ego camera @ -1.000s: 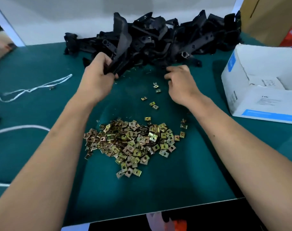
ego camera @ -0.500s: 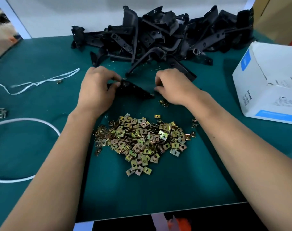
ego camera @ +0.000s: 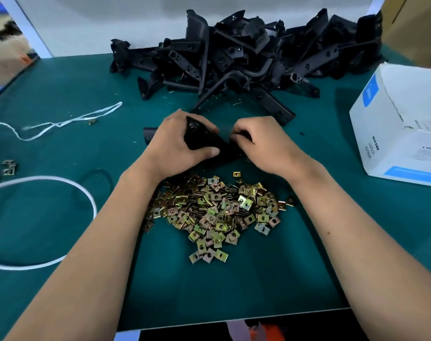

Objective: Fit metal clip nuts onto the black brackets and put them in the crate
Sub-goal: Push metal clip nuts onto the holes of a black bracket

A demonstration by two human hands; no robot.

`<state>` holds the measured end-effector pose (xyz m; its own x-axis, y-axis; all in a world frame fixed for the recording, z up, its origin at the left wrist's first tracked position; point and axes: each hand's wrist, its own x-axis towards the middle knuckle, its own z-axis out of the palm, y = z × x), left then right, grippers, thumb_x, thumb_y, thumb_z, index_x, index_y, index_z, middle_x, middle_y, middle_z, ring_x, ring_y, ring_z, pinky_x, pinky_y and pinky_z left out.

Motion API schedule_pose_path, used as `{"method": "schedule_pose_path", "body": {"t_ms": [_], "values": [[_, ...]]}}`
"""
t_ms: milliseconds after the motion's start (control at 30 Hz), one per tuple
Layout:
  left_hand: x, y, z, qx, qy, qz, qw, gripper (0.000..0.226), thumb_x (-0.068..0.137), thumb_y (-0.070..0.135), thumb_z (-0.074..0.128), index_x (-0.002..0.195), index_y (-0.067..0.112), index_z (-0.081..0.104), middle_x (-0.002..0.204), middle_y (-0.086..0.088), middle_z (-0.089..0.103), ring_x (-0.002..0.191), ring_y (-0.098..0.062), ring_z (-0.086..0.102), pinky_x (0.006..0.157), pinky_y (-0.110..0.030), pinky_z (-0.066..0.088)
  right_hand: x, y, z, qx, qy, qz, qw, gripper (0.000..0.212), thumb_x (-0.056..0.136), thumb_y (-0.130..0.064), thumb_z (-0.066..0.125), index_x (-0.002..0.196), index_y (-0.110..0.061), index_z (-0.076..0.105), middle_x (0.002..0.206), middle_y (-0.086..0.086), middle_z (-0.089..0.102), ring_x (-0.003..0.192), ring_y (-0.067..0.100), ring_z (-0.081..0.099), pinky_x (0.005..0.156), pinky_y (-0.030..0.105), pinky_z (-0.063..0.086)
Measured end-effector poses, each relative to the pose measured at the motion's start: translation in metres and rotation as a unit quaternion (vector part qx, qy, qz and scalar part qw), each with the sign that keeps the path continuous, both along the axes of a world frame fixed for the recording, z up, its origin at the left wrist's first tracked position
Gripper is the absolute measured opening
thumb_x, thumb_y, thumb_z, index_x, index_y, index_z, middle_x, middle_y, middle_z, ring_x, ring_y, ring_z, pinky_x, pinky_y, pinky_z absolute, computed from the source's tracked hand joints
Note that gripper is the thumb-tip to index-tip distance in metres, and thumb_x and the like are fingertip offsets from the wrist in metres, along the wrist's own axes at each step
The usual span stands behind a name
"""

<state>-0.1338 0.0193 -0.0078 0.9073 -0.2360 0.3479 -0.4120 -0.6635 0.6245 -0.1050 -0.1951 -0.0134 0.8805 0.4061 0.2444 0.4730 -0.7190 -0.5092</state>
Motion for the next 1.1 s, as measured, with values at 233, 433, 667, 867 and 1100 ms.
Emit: {"method": "schedule_pose_path", "body": {"t_ms": [233, 433, 667, 867, 1100], "values": [[0.009, 0.000, -0.011, -0.052, -0.001, 0.044, 0.998, 0.028, 0.088, 0.041, 0.078, 0.098, 0.017, 0.065, 0.089, 0.015, 0.069, 0.088, 0.004, 0.064, 0.079, -0.016, 0.051, 0.005, -0.010, -0.004, 0.231, 0.087, -0.080, 0.966, 0.018, 0.104, -0.012, 0.056, 0.095, -0.014, 0.072, 0.074, -0.001, 0.071, 0.056, 0.006, 0.060, 0.056, 0.015, 0.045], [0.011, 0.003, -0.014, -0.053, -0.048, 0.089, 0.993, 0.042, 0.093, 0.051, 0.066, 0.106, 0.015, 0.048, 0.086, 0.023, 0.061, 0.080, 0.018, 0.058, 0.065, -0.004, 0.041, 0.005, -0.007, -0.004, 0.348, 0.168, -0.055, 0.921, 0.024, 0.101, 0.000, 0.058, 0.108, -0.013, 0.077, 0.094, 0.005, 0.075, 0.075, 0.007, 0.068, 0.069, 0.018, 0.053], [0.012, 0.003, -0.016, -0.020, 0.004, 0.094, 0.995, 0.065, 0.085, 0.070, 0.062, 0.116, 0.015, 0.048, 0.096, 0.010, 0.067, 0.089, 0.002, 0.063, 0.071, -0.011, 0.046, 0.001, -0.005, -0.001, 0.424, 0.243, -0.015, 0.872, 0.031, 0.095, 0.012, 0.060, 0.115, -0.006, 0.075, 0.106, 0.011, 0.075, 0.088, 0.015, 0.074, 0.084, 0.024, 0.057], [0.009, 0.001, -0.014, -0.029, 0.020, 0.090, 0.995, 0.080, 0.073, 0.078, 0.063, 0.124, 0.019, 0.047, 0.105, 0.006, 0.070, 0.097, -0.010, 0.065, 0.085, -0.028, 0.052, 0.002, -0.002, -0.005, 0.341, 0.147, -0.071, 0.926, 0.031, 0.095, 0.008, 0.059, 0.108, -0.014, 0.077, 0.103, 0.003, 0.075, 0.090, 0.010, 0.073, 0.077, 0.019, 0.058], [0.010, 0.002, -0.018, -0.044, 0.007, 0.121, 0.992, 0.058, 0.086, 0.063, 0.069, 0.114, 0.015, 0.051, 0.103, 0.004, 0.070, 0.095, -0.012, 0.066, 0.085, -0.042, 0.055, 0.003, 0.001, -0.011, 0.013, 0.015, -0.030, 0.999, 0.030, 0.097, -0.026, 0.069, 0.127, -0.020, 0.071, 0.116, 0.000, 0.061, 0.110, 0.016, 0.054, 0.094, 0.021, 0.042]]}}
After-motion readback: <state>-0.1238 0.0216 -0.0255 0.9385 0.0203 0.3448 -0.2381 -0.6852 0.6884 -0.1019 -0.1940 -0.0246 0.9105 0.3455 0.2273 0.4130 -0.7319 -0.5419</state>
